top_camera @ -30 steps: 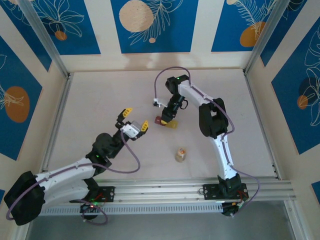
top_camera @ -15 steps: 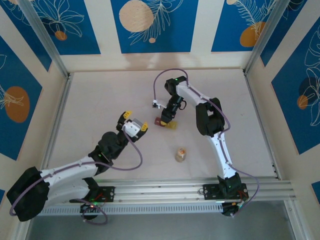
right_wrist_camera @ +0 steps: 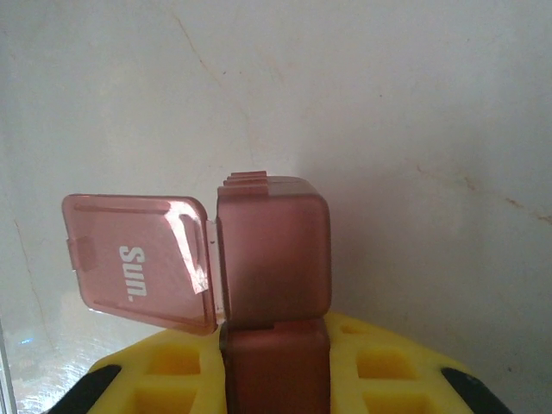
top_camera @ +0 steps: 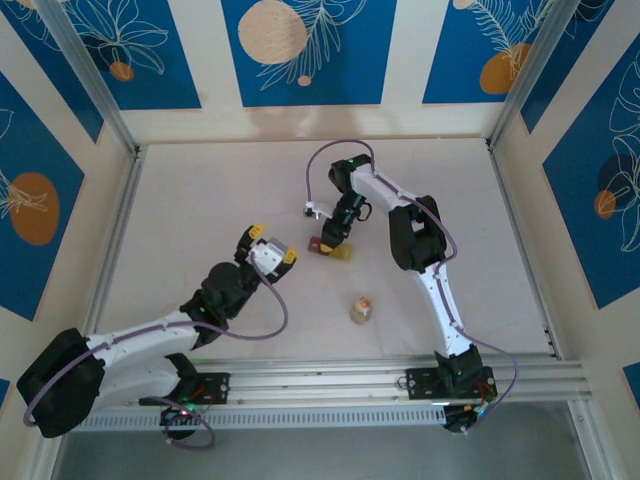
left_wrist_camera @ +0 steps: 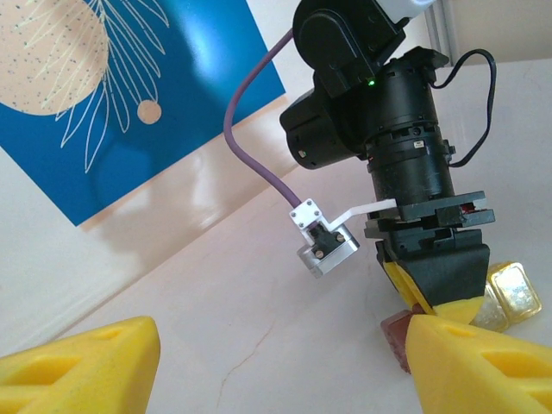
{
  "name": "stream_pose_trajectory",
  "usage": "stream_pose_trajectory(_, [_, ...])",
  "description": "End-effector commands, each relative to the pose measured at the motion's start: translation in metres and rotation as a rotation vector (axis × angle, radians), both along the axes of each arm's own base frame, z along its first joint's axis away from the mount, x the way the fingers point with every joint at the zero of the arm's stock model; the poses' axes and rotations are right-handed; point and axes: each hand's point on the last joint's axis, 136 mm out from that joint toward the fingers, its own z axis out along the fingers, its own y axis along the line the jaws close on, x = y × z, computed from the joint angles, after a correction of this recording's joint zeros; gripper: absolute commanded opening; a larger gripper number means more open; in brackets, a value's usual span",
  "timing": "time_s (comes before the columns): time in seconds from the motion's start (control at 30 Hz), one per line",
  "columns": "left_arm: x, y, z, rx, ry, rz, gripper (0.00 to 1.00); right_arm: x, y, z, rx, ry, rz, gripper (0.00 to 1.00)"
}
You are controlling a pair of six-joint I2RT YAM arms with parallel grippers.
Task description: Sort the pills into containers
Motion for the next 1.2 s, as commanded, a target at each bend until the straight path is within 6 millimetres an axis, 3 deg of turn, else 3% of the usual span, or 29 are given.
stream_pose_trajectory(0.0, [0.002,-0.001,0.009,-0.042,-0.008,0.011,0.75,0.001,0.004,0.004,0.029,0.007,0.007,0.25])
stream_pose_trajectory(0.43, [0.006,-0.005,0.005,-0.032,-0.007,0.012,0.76,0.011,0.0,0.003,0.021,-0.049,0.004,0.42])
stream_pose_trajectory(0.73, [0.008,-0.008,-0.001,-0.032,0.006,0.009,0.76,0.024,-0.006,0.007,0.006,-0.135,0.001,0.43])
stream_pose_trajectory(0.9, [0.01,-0.009,-0.003,-0.018,0.012,0.013,0.76,0.033,-0.009,0.024,0.017,-0.19,-0.022,0.45])
stream_pose_trajectory(0.97, [0.011,-0.01,-0.005,-0.017,0.02,0.015,0.76,0.038,-0.01,0.034,0.035,-0.223,-0.032,0.54])
stream_pose_trajectory(1.17, [0.012,-0.011,-0.007,-0.043,0.04,0.017,0.76,0.049,-0.02,0.047,0.021,-0.313,-0.054,0.56])
